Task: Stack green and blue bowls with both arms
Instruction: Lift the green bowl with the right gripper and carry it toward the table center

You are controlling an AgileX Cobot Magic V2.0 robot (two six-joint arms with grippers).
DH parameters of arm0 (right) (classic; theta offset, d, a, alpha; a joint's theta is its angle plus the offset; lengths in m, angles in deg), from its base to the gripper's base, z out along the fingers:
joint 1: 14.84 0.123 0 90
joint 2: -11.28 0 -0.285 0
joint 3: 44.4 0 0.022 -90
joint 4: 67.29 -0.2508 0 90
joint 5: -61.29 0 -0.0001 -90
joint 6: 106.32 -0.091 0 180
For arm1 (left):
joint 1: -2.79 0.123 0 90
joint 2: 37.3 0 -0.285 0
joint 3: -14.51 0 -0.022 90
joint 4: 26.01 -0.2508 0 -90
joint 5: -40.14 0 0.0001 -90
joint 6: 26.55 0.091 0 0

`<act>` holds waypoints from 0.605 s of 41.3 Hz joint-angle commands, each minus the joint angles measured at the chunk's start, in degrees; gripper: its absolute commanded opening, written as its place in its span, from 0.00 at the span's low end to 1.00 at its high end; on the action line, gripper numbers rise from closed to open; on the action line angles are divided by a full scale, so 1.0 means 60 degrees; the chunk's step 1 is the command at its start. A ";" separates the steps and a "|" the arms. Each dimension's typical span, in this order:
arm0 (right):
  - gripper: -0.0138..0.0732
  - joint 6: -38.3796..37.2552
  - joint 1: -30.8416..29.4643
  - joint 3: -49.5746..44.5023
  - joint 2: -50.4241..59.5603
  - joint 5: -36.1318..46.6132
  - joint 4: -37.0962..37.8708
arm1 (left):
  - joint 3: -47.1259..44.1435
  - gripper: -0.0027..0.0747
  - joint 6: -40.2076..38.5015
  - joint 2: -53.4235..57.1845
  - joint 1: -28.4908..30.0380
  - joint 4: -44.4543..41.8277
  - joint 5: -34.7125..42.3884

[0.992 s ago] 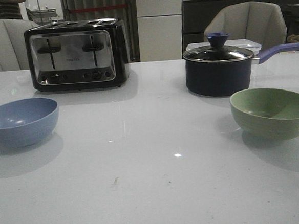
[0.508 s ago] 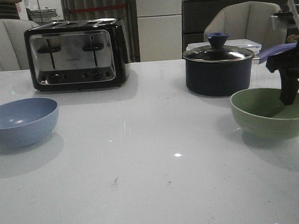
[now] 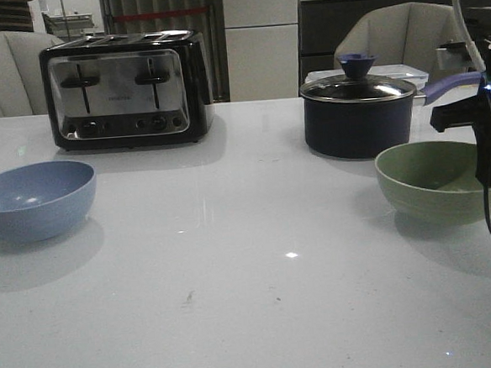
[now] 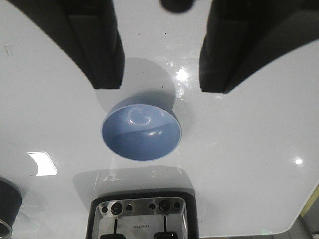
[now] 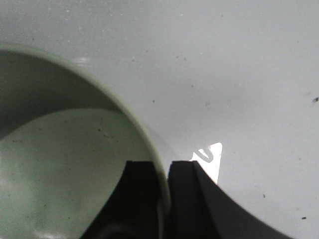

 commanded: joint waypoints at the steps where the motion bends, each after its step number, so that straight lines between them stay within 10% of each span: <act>1: 0.24 0.0187 -0.0019 0.0242 0.0678 -0.0155 0.0211 | 0.0273 0.55 -0.0044 -0.0101 -0.0070 0.0057 0.0755; 25: 0.22 0.0235 0.3145 0.0117 0.2302 -0.0091 -0.1255 | 0.0273 0.55 -0.0044 -0.0101 -0.0070 0.0057 0.0755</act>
